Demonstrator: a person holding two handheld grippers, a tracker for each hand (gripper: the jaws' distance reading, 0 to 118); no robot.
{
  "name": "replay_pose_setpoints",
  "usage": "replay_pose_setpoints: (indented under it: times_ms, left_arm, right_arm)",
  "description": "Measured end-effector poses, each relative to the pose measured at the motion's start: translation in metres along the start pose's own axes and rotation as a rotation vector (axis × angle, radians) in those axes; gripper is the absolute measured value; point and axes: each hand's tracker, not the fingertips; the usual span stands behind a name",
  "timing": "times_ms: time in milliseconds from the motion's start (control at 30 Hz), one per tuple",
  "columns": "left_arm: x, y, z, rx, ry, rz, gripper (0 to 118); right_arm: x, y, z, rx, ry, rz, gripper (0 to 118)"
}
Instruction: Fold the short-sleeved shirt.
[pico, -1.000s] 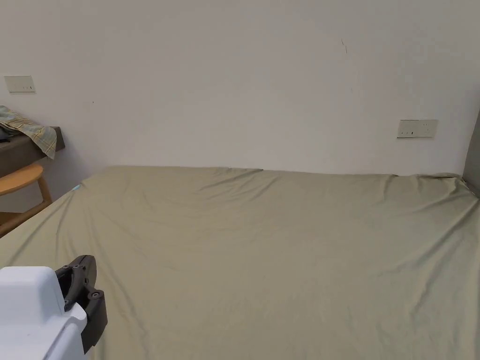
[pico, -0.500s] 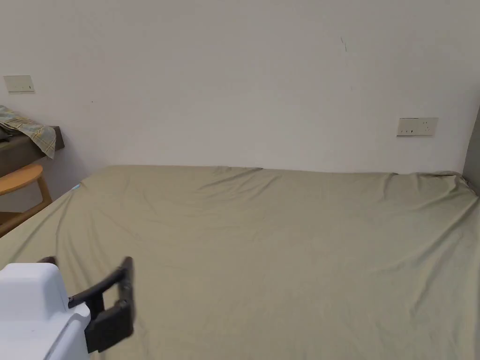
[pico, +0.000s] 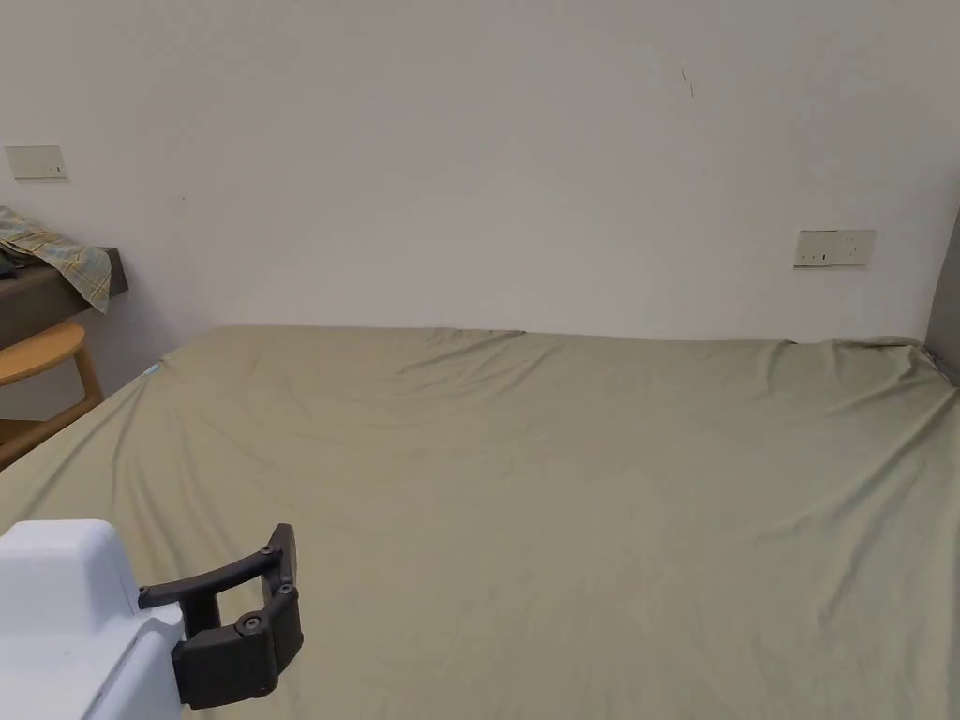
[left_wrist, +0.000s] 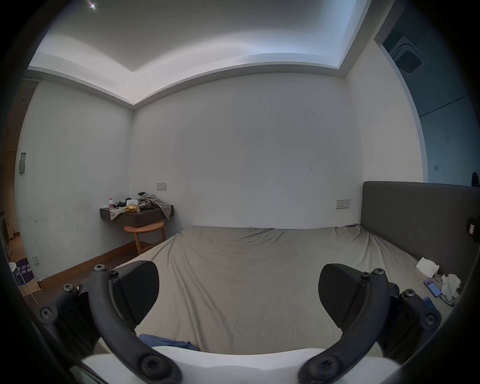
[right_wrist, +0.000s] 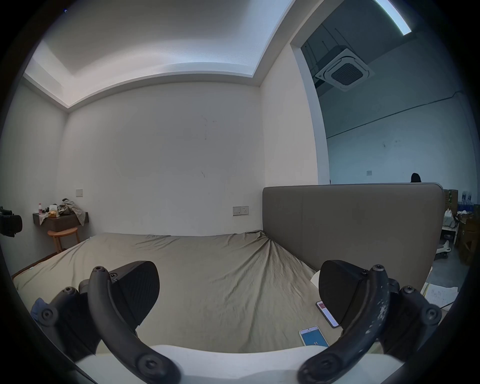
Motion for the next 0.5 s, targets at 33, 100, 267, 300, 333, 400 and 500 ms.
replay_pose_setpoints:
  times_ms: [33, 100, 267, 300, 333, 400, 500]
  left_arm:
    - [0.0001, -0.0002, 0.0002, 0.004, -0.007, 0.005, 118]
    - [0.0008, -0.0008, 0.0008, 0.015, -0.009, 0.006, 118]
    - [0.0029, 0.0009, 0.0005, 0.026, -0.001, -0.02, 118]
    - [0.0032, 0.001, 0.0006, 0.027, 0.0, -0.022, 118]
    - [0.003, 0.0013, 0.0006, 0.027, -0.003, -0.023, 118]
    - [0.0031, 0.0017, 0.0002, 0.025, -0.011, -0.017, 118]
    - [0.0045, 0.0016, -0.0008, 0.023, -0.011, -0.024, 118]
  right_arm:
    - [-0.0008, 0.0013, -0.0004, 0.004, -0.004, -0.005, 118]
    - [0.0002, 0.0018, -0.0003, 0.004, -0.005, -0.004, 118]
    - [-0.0008, 0.0023, 0.0005, 0.01, -0.015, 0.007, 118]
    - [-0.001, 0.0019, -0.0002, 0.011, -0.015, 0.006, 118]
    - [-0.0012, 0.0015, 0.0002, 0.016, -0.018, 0.006, 118]
    - [-0.0018, 0.0012, 0.0007, 0.015, -0.025, 0.014, 118]
    - [-0.0026, 0.0021, 0.0, 0.016, -0.028, 0.021, 118]
